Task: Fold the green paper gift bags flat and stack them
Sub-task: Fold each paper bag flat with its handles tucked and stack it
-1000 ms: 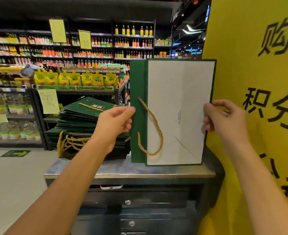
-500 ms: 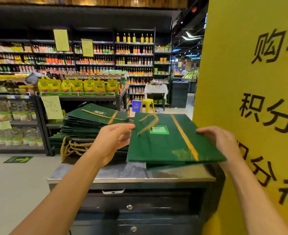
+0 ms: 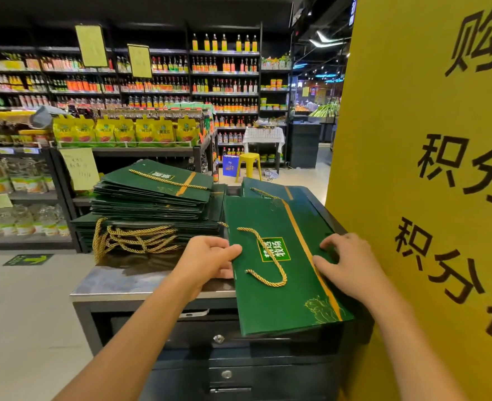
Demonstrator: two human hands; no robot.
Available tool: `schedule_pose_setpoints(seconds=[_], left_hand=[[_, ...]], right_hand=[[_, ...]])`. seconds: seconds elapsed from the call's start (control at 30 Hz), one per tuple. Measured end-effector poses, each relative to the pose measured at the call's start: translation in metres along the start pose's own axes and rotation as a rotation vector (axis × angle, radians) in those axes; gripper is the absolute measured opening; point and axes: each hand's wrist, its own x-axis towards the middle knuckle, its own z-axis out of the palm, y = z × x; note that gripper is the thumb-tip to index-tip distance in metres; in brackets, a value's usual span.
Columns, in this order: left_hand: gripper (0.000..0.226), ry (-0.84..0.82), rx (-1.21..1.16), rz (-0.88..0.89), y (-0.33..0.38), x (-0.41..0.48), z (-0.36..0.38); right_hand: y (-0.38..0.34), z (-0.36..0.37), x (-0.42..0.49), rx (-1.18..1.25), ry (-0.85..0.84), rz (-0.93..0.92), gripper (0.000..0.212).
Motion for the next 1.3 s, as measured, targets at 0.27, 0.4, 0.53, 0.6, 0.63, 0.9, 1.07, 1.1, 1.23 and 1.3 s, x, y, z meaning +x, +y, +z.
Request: schedule_pose_setpoints(seconds=[0.27, 0.4, 0.53, 0.6, 0.63, 0.9, 1.07, 1.1, 1.23, 1.3], left_hand=[[0.012, 0.005, 0.149, 0.079, -0.011, 0.007, 0.002], [0.016, -0.012, 0.148, 0.087, -0.013, 0.009, 0.0], [0.013, -0.037, 0.151, 0.09, -0.016, 0.01, -0.001], [0.015, -0.044, 0.151, 0.089, -0.017, 0.009, -0.002], [0.016, -0.044, 0.149, 0.088, -0.017, 0.01, -0.001], [0.018, -0.044, 0.119, 0.08, -0.013, 0.006, 0.0], [0.02, -0.022, 0.134, 0.077, -0.013, 0.007, -0.001], [0.019, -0.024, 0.129, 0.079, -0.013, 0.007, -0.001], [0.015, -0.025, 0.115, 0.088, -0.015, 0.007, -0.001], [0.015, -0.011, 0.12, 0.092, -0.016, 0.007, -0.001]], right_hand=[[-0.068, 0.016, 0.022, 0.306, -0.059, -0.258, 0.035], [-0.087, 0.036, 0.039, 0.219, -0.044, -0.297, 0.049], [-0.086, 0.051, 0.046, 0.328, 0.037, -0.308, 0.016], [-0.083, 0.056, 0.046, 0.38, 0.075, -0.319, 0.007], [-0.08, 0.058, 0.046, 0.428, 0.09, -0.314, 0.006], [-0.069, 0.049, 0.048, 0.995, 0.09, 0.011, 0.01], [-0.072, 0.041, 0.042, 0.881, 0.049, -0.089, 0.01], [-0.071, 0.038, 0.038, 0.799, 0.06, -0.133, 0.017], [-0.066, 0.025, 0.005, 0.532, 0.03, -0.313, 0.025], [-0.062, 0.024, -0.009, 0.518, -0.168, -0.372, 0.03]])
